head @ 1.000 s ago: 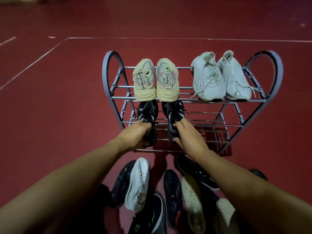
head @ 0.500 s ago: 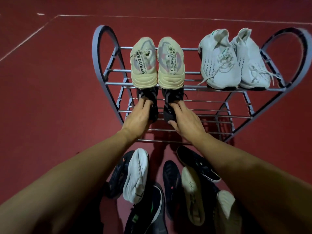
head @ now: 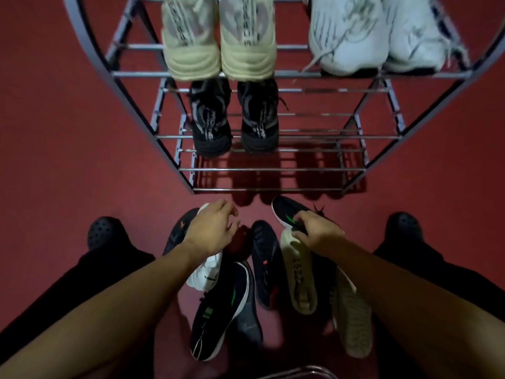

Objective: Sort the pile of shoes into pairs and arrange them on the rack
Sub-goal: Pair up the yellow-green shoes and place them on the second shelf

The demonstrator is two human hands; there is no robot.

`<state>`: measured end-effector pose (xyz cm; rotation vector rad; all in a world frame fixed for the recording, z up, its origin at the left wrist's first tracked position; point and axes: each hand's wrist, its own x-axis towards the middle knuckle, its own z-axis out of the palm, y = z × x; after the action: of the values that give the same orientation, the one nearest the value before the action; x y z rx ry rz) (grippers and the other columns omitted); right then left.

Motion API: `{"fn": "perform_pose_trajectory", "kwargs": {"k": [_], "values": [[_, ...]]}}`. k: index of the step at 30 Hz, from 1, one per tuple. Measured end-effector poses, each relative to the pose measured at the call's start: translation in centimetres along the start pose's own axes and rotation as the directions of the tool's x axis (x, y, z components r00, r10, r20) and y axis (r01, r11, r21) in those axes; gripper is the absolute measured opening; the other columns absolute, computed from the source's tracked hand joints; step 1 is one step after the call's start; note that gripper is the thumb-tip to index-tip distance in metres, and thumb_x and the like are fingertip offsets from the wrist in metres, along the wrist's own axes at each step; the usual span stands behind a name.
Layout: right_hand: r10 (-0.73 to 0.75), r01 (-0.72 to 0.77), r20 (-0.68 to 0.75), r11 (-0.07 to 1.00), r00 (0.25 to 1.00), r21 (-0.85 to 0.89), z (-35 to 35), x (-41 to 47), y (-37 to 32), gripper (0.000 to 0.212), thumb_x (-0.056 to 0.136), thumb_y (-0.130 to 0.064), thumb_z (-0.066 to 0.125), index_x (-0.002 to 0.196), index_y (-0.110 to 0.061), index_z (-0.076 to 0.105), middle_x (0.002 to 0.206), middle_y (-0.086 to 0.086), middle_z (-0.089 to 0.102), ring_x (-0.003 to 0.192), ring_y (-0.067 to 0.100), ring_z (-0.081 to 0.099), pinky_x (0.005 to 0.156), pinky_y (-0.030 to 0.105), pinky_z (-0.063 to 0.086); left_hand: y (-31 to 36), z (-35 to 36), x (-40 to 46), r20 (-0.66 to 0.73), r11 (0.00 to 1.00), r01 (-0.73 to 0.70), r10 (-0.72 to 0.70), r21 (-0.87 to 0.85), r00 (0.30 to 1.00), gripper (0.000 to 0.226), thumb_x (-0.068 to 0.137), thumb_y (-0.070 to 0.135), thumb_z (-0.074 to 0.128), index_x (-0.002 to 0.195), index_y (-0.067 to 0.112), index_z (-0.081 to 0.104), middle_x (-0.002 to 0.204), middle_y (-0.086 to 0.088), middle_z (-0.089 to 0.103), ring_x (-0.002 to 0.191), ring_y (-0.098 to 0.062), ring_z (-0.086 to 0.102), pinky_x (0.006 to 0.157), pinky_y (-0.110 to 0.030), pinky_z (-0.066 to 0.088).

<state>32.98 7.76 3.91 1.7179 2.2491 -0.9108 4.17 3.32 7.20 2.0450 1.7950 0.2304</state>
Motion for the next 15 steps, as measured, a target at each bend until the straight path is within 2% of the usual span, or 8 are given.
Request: {"fn": "perform_pose_trajectory", "kwargs": {"k": [3, 5, 7, 10, 13, 15], "values": [[0.024, -0.031, 0.066, 0.994, 0.998, 0.108, 3.5, 1.5, 1.5, 0.024, 0.094, -0.032, 0.056, 0.116, -0.021, 0.056, 0.106, -0.004, 0.054, 0.097, 0.020, 0.054, 0.082, 0.034, 0.043, -0.9, 3.3, 0.1, 0.118, 0.997, 0.063, -0.057, -0.048, 0.991, 0.025, 0.098, 0.031, 0.055, 0.118, 0.017, 0.062, 0.118, -0.001, 0.058, 0.107, -0.024, 0.058, 0.084, -0.040, 0.051], [-0.031, 0.024, 0.118, 0.998, 0.993, 0.060, 5.5, 3.0, 2.4, 0.022, 0.097, -0.022, 0.052, 0.114, -0.010, 0.061, 0.113, 0.006, 0.059, 0.103, 0.024, 0.057, 0.091, 0.038, 0.046, -1.8, 4.9, 0.5, 0.166, 0.992, 0.096, -0.083, -0.076, 0.983, 0.024, 0.099, 0.032, 0.055, 0.118, 0.017, 0.061, 0.118, 0.000, 0.056, 0.103, -0.022, 0.059, 0.081, -0.037, 0.051], [-0.076, 0.072, 0.193, 0.997, 0.978, 0.026, 7.3, 4.5, 3.4, 0.029, 0.099, -0.018, 0.049, 0.119, -0.003, 0.062, 0.127, 0.015, 0.057, 0.116, 0.030, 0.056, 0.100, 0.042, 0.043, -2.9, 6.3, 0.9, 0.196, 0.986, 0.131, -0.109, -0.104, 0.975, 0.022, 0.099, 0.032, 0.054, 0.115, 0.019, 0.061, 0.116, 0.002, 0.055, 0.099, -0.020, 0.059, 0.080, -0.036, 0.052], [-0.034, 0.046, 0.242, 0.998, 0.970, -0.042, 9.3, 6.3, 4.7, 0.042, 0.101, -0.026, 0.047, 0.140, -0.009, 0.050, 0.152, 0.013, 0.038, 0.134, 0.031, 0.043, 0.109, 0.040, 0.036, -4.6, 7.8, 1.3, 0.233, 0.968, 0.205, -0.169, -0.143, 0.958, 0.020, 0.099, 0.034, 0.055, 0.113, 0.021, 0.061, 0.114, 0.004, 0.054, 0.095, -0.016, 0.060, 0.081, -0.036, 0.053], [0.041, 0.009, 0.223, 0.976, 0.974, -0.219, 10.8, 7.6, 5.1, 0.046, 0.100, -0.035, 0.043, 0.142, -0.015, 0.047, 0.152, 0.010, 0.035, 0.134, 0.034, 0.036, 0.107, 0.043, 0.036, -6.3, 9.0, 1.3, 0.265, 0.924, 0.332, -0.278, -0.189, 0.923, 0.015, 0.099, 0.033, 0.055, 0.107, 0.022, 0.063, 0.111, 0.003, 0.056, 0.084, -0.016, 0.064, 0.079, -0.034, 0.052], [0.073, -0.020, 0.177, 0.958, 0.982, -0.287, 11.0, 8.0, 4.9, 0.044, 0.099, -0.038, 0.042, 0.137, -0.017, 0.051, 0.147, 0.010, 0.039, 0.132, 0.035, 0.035, 0.105, 0.043, 0.035, -7.2, 9.6, 1.1, 0.285, 0.876, 0.423, -0.354, -0.231, 0.891, 0.011, 0.098, 0.030, 0.056, 0.102, 0.022, 0.063, 0.111, -0.002, 0.059, 0.085, -0.020, 0.067, 0.084, -0.039, 0.056]]}}
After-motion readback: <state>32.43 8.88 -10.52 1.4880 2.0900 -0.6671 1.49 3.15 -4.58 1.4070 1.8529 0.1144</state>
